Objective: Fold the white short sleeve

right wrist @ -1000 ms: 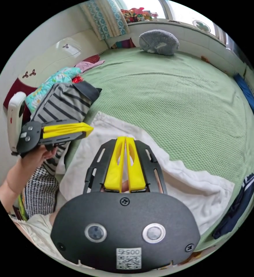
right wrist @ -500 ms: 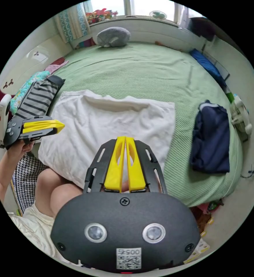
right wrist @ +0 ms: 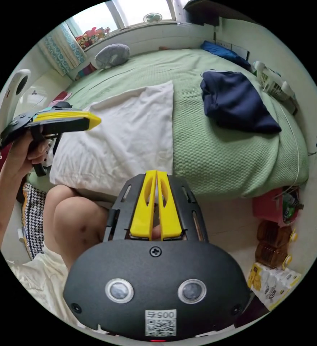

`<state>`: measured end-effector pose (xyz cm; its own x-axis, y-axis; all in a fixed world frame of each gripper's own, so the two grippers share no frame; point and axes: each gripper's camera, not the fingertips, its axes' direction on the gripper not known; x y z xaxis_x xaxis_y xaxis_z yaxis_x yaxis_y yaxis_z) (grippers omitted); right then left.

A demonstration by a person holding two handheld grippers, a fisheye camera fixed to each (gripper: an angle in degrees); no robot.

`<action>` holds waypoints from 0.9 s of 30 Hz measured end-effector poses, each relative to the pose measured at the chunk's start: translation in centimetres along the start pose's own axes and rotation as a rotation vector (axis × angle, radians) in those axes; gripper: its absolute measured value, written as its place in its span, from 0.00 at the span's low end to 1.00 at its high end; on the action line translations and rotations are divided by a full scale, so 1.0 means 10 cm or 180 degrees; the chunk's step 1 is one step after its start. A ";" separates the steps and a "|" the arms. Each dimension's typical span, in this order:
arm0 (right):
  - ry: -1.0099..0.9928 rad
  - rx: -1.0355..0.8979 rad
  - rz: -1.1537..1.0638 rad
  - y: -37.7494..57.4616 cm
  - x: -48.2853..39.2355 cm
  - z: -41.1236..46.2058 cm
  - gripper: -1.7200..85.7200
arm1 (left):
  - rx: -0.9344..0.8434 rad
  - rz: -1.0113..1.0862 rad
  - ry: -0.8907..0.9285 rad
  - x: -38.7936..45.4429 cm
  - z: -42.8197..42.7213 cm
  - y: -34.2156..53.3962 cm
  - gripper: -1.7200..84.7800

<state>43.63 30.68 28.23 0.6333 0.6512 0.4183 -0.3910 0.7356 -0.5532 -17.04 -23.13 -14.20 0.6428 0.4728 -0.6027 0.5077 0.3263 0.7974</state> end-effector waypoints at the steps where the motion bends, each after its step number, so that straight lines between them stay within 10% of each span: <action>1: 0.0046 0.0014 0.0029 0.06 0.08 -0.03 0.01 | -0.0019 0.0024 0.0025 0.12 0.05 -0.06 0.02; 27: 0.0099 0.0399 -0.0133 -1.27 0.63 -0.37 0.01 | -0.0557 -0.0440 0.0208 1.28 1.20 -0.26 0.16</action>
<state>55.13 24.73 35.22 0.6704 0.6149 0.4154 -0.4431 0.7807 -0.4406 -3.25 -27.74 -24.35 0.5327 0.4638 -0.7079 0.4775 0.5260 0.7038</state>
